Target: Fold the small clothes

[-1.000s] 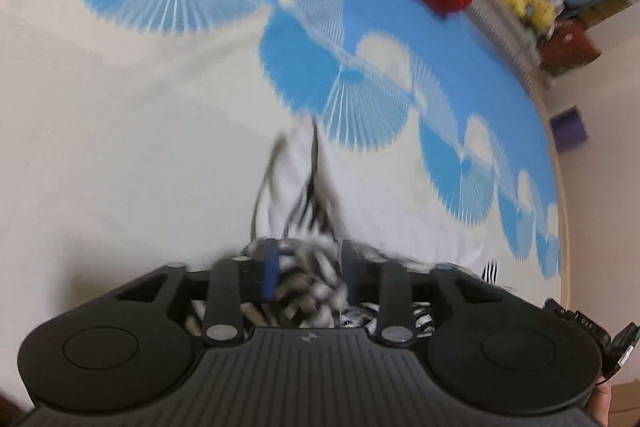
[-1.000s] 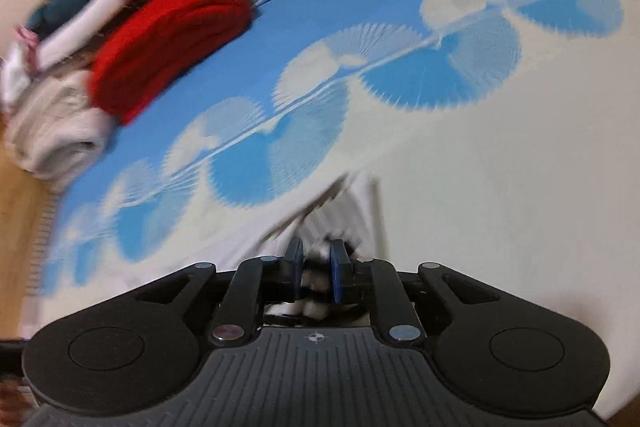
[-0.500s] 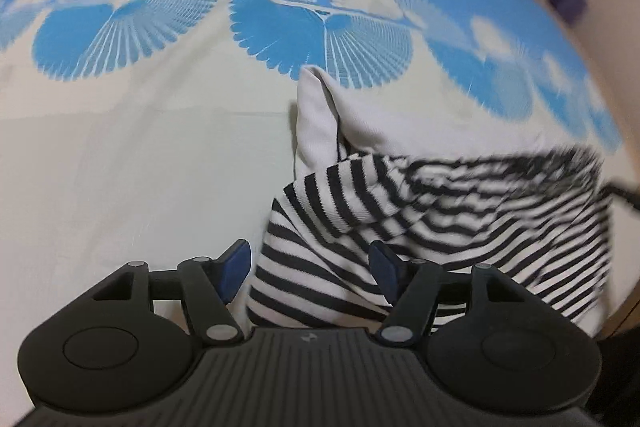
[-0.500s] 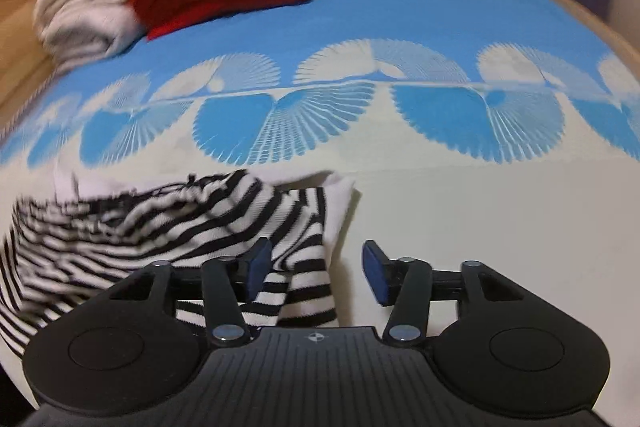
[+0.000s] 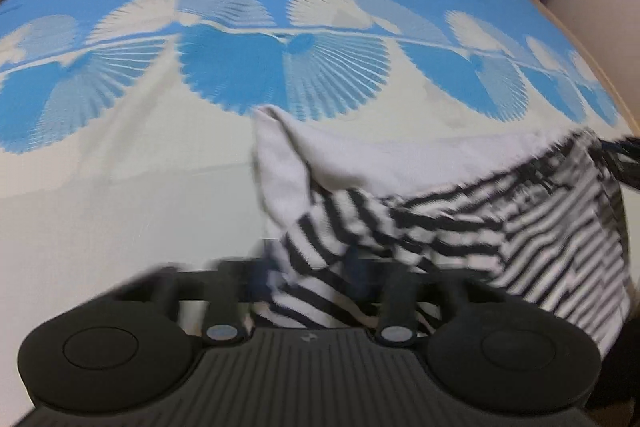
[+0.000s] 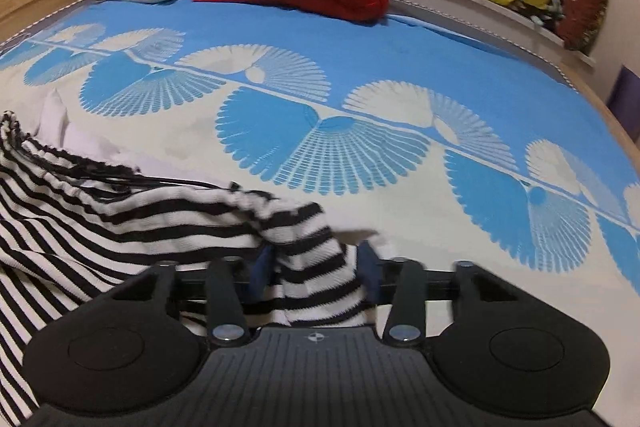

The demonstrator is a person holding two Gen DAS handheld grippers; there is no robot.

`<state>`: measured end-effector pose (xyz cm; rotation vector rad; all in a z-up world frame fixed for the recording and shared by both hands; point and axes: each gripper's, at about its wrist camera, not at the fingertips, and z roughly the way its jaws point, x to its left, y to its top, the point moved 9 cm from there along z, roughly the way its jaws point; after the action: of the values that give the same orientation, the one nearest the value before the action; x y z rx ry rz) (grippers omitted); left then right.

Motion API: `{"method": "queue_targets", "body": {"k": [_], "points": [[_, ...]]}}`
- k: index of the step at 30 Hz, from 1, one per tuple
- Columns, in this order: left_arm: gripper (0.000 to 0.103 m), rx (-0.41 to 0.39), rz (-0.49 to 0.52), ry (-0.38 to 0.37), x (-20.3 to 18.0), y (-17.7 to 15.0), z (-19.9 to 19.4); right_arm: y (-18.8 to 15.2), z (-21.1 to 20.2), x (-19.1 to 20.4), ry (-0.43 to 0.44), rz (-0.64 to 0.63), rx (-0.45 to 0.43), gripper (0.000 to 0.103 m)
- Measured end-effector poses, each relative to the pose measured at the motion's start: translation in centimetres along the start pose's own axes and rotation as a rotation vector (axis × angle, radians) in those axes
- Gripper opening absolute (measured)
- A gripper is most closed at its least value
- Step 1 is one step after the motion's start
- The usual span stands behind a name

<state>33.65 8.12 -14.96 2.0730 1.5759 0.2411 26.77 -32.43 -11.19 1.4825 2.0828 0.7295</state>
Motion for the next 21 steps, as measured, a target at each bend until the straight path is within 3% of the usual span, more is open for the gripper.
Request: {"method": "queue_targets", "body": {"k": [1, 3, 6, 8, 10, 13, 15, 17, 21], "points": [[0.006, -0.011, 0.015, -0.007, -0.1, 0.3, -0.2, 0.2, 0.1, 0.0, 0.014, 0.007, 0.002, 0.005], [0.006, -0.099, 0.016, -0.015, 0.1, 2.1, -2.0, 1.4, -0.7, -0.9, 0.020, 0.069, -0.040, 0.005], [0.006, -0.315, -0.088, -0.056, 1.1, 6.0, -6.2, 4.4, -4.0, -3.0, 0.035, 0.214, -0.224, 0.005], [0.006, -0.372, -0.118, -0.027, 1.4, 7.4, -6.6, 5.4, -4.6, -4.5, -0.014, 0.282, -0.278, 0.005], [0.006, -0.321, -0.103, 0.035, 1.2, 7.7, -4.5, 5.2, -3.2, -4.6, -0.051, 0.278, -0.239, 0.005], [0.006, -0.121, -0.037, 0.155, 1.3, 6.4, 0.8, 3.4, 1.2, -3.3, -0.085, 0.199, -0.052, 0.005], [0.006, 0.002, -0.074, 0.173, 2.1, 5.1, 3.3, 2.0, 3.4, -2.7, -0.078, 0.171, 0.059, 0.005], [0.006, -0.020, -0.113, 0.168, 2.4, 5.6, 3.1, 2.1, 3.9, -2.4, -0.092, 0.168, 0.072, 0.005], [0.006, -0.209, -0.140, 0.144, 2.1, 8.4, 0.3, 5.4, 1.4, -3.7, -0.138, 0.249, -0.111, 0.005]]}}
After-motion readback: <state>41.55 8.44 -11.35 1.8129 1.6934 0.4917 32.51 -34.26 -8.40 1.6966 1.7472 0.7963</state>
